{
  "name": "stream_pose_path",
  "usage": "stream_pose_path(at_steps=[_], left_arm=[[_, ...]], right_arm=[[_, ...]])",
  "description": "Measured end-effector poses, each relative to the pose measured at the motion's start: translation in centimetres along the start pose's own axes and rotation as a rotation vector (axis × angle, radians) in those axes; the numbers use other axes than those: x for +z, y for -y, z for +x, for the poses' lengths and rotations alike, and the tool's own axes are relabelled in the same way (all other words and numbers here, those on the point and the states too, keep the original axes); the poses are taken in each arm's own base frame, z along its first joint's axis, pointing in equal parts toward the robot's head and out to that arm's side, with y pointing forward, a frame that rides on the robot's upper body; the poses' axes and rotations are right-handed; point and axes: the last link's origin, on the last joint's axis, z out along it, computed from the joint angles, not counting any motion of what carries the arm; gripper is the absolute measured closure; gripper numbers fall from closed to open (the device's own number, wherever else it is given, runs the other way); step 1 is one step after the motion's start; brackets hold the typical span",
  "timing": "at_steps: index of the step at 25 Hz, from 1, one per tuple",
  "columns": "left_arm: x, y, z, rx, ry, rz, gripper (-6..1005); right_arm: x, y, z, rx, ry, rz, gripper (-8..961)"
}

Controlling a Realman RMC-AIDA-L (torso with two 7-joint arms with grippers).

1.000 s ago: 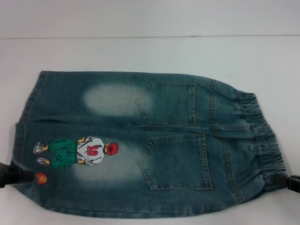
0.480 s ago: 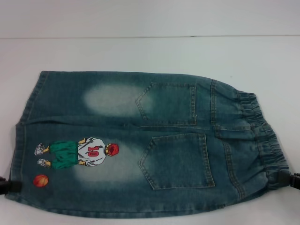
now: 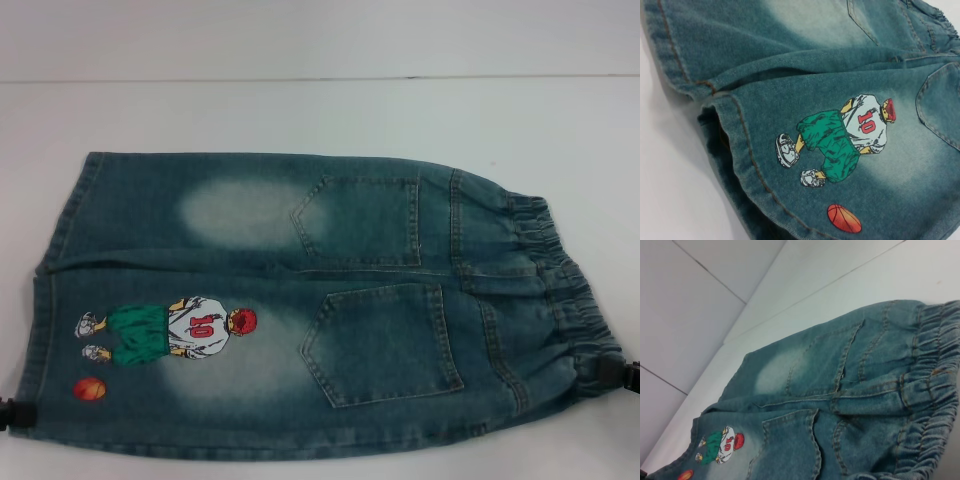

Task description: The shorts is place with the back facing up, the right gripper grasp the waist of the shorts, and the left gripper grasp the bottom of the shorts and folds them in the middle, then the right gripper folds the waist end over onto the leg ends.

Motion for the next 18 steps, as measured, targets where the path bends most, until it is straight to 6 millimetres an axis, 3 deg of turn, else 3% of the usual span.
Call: stream_pose_path(at_steps=[10, 18], left_arm=[[-1.5, 0.1, 0.1, -0.005, -0.055, 0.006, 979], [-2.2, 0.1, 1.8, 0.03, -0.131, 0.005, 980]], right_arm=[[0.0, -0.2, -0.7, -0.018, 0.028, -0.012, 904], [0.1, -0.5, -2.6, -0.059, 0.047, -0.034, 905]])
